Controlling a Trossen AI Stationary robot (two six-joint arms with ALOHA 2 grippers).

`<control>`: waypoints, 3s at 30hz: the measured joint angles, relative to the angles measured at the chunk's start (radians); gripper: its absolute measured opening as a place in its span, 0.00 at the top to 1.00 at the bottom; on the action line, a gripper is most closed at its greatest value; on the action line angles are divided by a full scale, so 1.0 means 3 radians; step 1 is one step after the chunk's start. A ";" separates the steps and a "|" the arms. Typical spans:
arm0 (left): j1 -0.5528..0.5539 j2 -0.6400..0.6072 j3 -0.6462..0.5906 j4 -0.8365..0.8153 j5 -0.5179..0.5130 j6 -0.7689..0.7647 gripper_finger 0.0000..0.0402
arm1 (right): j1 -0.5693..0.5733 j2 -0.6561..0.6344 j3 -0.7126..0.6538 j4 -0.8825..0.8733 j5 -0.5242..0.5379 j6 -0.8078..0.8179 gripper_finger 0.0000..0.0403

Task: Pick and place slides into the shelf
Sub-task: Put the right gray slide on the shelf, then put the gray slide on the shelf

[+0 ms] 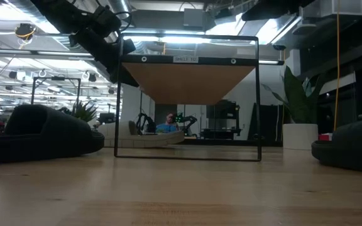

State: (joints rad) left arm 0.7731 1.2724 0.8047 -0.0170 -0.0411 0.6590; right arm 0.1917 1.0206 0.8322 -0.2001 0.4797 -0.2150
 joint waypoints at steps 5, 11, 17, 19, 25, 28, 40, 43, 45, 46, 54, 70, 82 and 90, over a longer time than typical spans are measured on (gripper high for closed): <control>-0.0048 0.0000 0.0000 0.0003 0.0005 -0.0001 0.59 | 0.0000 0.0001 0.0000 -0.0001 0.0000 -0.0003 0.99; -0.0250 -0.0017 0.0001 -0.0087 -0.0065 0.0019 0.59 | 0.0001 0.0001 0.0000 -0.0001 0.0000 -0.0006 0.99; -0.0607 -0.0184 0.0001 -0.0137 -0.1732 0.0263 0.59 | 0.0003 0.0001 0.0000 -0.0004 0.0000 -0.0008 0.99; -0.0736 -0.0285 0.0001 -0.0276 -0.1974 0.0223 0.59 | 0.0005 0.0001 0.0000 -0.0009 -0.0001 -0.0008 0.99; -0.1080 -0.0704 0.0003 -0.0650 -0.2014 -0.0218 0.59 | 0.0005 0.0001 0.0000 -0.0023 -0.0006 -0.0009 0.99; -0.1225 -0.0977 0.0004 -0.0852 -0.1966 -0.0517 0.59 | 0.0005 0.0001 0.0000 -0.0023 -0.0009 -0.0009 0.99; -0.1522 -0.1637 -0.0166 -0.1752 -0.1103 -0.2192 0.59 | 0.0010 0.0098 0.0000 -0.0033 -0.0098 -0.0006 0.99; -0.1569 -0.1671 -0.0418 -0.1695 -0.0953 -0.2419 0.59 | 0.0010 0.0166 0.0000 -0.0034 -0.0098 -0.0005 0.99; -0.1587 -0.1670 -0.0582 -0.1572 -0.0923 -0.2624 0.59 | 0.0011 0.0210 -0.0001 -0.0010 -0.0098 0.0006 0.99; -0.1586 -0.1671 -0.0667 -0.1521 -0.0922 -0.2731 0.59 | 0.0013 0.0232 0.0000 0.0020 -0.0098 0.0014 0.99; -0.1449 -0.1670 -0.1081 -0.1227 -0.0499 -0.3456 0.59 | 0.0023 0.0386 -0.0001 0.0149 -0.0098 0.0193 0.99; -0.0902 -0.1627 -0.1209 -0.1222 0.0413 -0.4299 0.59 | 0.0253 0.0432 -0.0001 0.0251 -0.0097 0.0002 0.99; -0.0594 -0.1111 -0.1211 -0.1076 0.0681 -0.4268 0.59 | 0.0252 0.0432 -0.0001 0.0281 -0.0097 -0.0004 0.99; -0.0399 -0.0684 -0.1211 -0.0848 0.1025 -0.4209 0.59 | 0.0252 0.0432 -0.0001 0.0280 -0.0097 -0.0008 0.99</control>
State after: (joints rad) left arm 0.6533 1.0671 0.4416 -0.2714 0.2665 -0.6037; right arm 0.2672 1.1503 0.8318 -0.1160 0.4507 -0.2173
